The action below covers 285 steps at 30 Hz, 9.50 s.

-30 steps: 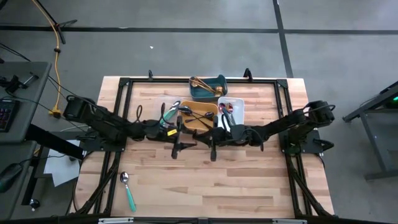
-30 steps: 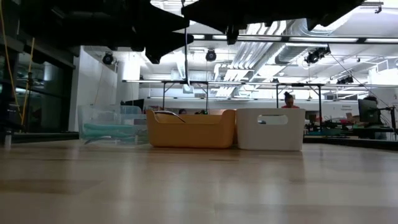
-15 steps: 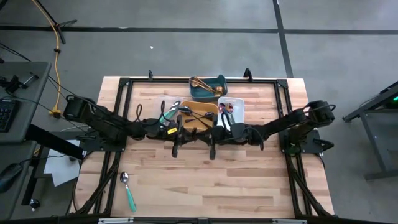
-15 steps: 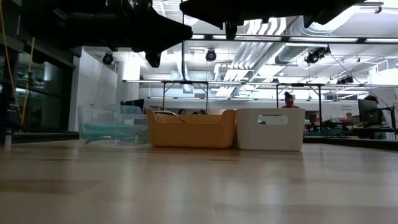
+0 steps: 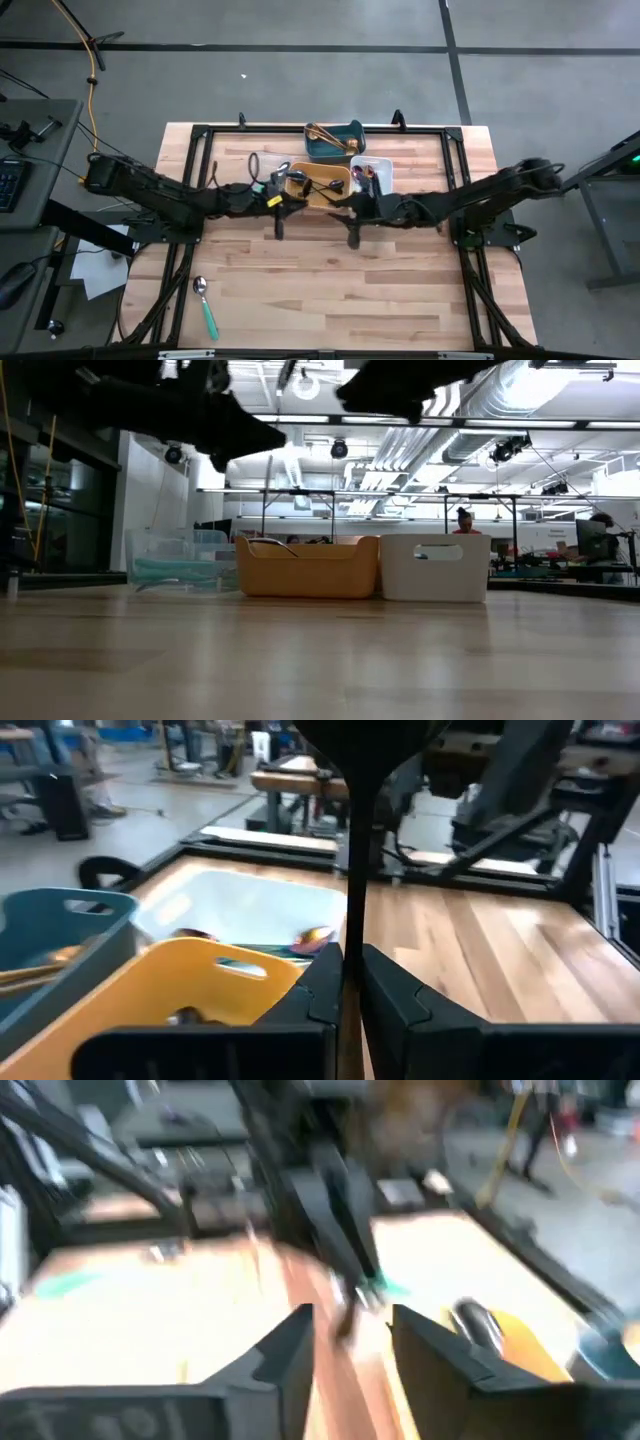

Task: Sort silverware by color (type)
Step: Put the silver spoon into the orange bin, then put the turquoise blue spoon into the transparent bin

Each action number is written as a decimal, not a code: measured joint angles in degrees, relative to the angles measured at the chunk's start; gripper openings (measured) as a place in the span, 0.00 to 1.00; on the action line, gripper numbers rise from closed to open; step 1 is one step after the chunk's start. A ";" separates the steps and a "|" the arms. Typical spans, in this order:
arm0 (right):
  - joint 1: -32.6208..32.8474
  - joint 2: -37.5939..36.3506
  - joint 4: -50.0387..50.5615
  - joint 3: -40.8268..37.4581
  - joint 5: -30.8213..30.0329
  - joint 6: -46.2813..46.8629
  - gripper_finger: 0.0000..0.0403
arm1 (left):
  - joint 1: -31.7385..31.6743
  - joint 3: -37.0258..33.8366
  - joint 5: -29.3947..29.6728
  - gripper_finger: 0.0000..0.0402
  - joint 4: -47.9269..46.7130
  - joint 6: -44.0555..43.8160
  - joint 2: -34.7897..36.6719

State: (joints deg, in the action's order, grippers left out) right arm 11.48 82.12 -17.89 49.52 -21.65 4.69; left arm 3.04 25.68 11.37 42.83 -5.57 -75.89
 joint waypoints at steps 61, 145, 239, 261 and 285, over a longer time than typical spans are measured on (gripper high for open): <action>5.38 -14.70 -4.17 -24.30 -12.42 5.74 0.47 | -11.67 41.98 4.97 0.16 -71.23 46.93 -23.02; 5.38 -14.68 -3.74 -24.30 -12.44 8.35 0.47 | -1.14 36.80 16.47 0.04 -38.55 22.44 -30.45; 3.48 -13.78 -5.07 -24.35 -12.42 13.27 0.47 | 60.64 35.27 -15.25 0.38 -98.12 -0.93 -22.41; 3.48 -13.78 -5.07 -24.33 -12.42 13.29 0.47 | 59.65 26.57 -15.80 0.33 -87.71 -0.10 -22.03; 3.49 -13.78 -4.99 -24.33 -12.39 13.29 0.47 | 34.42 28.64 11.71 0.06 -85.58 11.48 -11.42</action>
State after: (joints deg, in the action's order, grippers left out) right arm 14.97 68.34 -22.88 25.19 -34.04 17.98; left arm 37.46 54.32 23.08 -42.76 5.91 -87.31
